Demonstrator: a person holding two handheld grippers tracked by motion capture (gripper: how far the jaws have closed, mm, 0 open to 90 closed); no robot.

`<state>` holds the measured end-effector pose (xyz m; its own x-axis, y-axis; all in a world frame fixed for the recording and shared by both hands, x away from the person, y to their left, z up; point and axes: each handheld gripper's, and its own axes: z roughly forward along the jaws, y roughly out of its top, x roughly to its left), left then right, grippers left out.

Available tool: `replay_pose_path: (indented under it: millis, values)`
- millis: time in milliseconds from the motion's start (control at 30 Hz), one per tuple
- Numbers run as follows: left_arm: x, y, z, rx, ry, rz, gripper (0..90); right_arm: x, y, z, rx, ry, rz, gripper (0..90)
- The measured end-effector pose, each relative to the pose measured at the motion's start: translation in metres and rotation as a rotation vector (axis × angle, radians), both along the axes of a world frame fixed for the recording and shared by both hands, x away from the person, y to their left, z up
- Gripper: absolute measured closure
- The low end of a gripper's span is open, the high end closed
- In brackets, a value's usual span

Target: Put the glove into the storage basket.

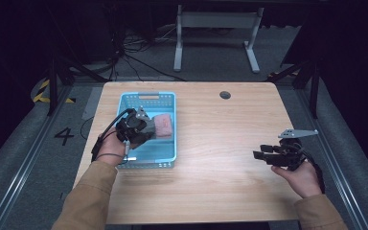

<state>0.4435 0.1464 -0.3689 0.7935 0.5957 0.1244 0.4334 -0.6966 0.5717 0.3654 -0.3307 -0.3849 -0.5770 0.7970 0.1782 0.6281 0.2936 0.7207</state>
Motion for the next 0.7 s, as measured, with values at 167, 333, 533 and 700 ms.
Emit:
replay_pose_path:
  millis: [167,333,533,700]
  values:
    - [0.012,-0.006,-0.014,0.031,0.042,-0.004,66.9,0.0,-0.002,-0.001,0.0,0.001,-0.001,51.0]
    - [0.022,-0.01,-0.027,0.074,0.084,-0.019,66.6,-0.001,-0.004,-0.002,0.0,0.004,-0.001,50.9]
    - [0.031,-0.012,-0.04,0.079,0.159,0.025,65.4,-0.002,-0.005,-0.001,0.004,0.001,-0.005,50.6]
    - [0.034,-0.01,-0.046,0.049,0.167,0.023,52.8,-0.003,-0.005,0.0,0.006,-0.006,-0.002,50.4]
